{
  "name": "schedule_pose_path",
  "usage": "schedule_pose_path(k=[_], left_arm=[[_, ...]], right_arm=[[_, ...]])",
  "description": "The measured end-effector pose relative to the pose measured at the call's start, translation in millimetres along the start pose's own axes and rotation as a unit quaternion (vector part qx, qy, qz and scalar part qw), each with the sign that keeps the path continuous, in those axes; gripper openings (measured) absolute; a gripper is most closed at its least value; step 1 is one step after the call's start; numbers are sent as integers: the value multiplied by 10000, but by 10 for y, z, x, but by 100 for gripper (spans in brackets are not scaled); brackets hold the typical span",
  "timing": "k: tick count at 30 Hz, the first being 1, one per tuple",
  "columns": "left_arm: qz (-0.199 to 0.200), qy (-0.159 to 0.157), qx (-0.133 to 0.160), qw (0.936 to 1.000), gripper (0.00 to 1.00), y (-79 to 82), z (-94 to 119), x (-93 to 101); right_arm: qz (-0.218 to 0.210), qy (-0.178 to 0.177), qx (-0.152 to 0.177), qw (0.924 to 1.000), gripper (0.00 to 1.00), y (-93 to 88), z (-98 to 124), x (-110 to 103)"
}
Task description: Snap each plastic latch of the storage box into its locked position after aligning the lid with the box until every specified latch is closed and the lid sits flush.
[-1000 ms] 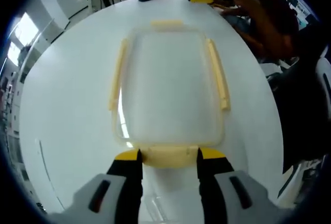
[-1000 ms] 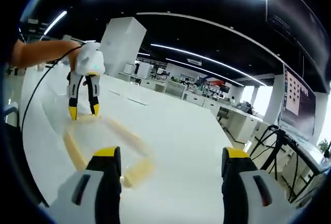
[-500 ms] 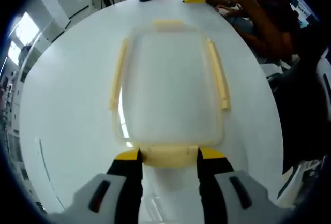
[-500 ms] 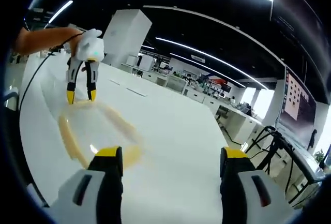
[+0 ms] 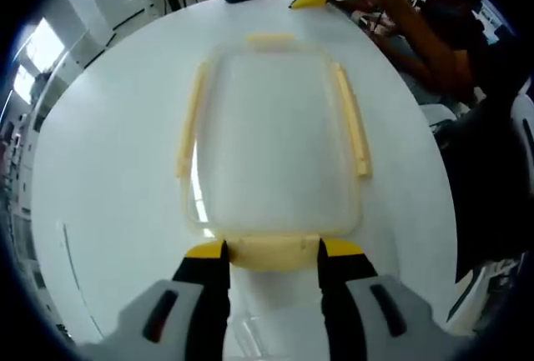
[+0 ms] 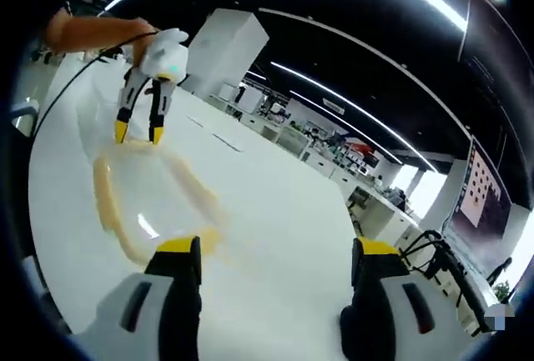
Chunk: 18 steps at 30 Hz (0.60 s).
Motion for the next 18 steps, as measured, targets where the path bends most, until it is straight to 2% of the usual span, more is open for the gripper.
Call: schedule_pose_path(k=[5, 9, 13, 18], left_arm=[[3, 4, -3, 10000, 41, -1, 4, 7], [7, 5, -3, 10000, 41, -2, 6, 16], [25, 9, 3, 10000, 41, -3, 9, 23], [30, 8, 13, 10000, 41, 0, 23, 3]], right_arm=[[144, 137, -63, 9998, 71, -59, 0, 15], [126, 291, 51, 9995, 69, -96, 8, -14], [73, 453, 336, 9984, 67, -71, 12, -65], [43, 746, 417, 9963, 66, -95, -27, -137]])
Point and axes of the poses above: the point that each gripper's makers call its tool centre point, and the gripper's own axes: z roughly backward along the fingers, x roughly to its right, y roughly out of its top, the point moved 4 cm from there along z, roughly backward along the fingers, and after that the axes turned 10 degrees about z, right-handed, at the moved point
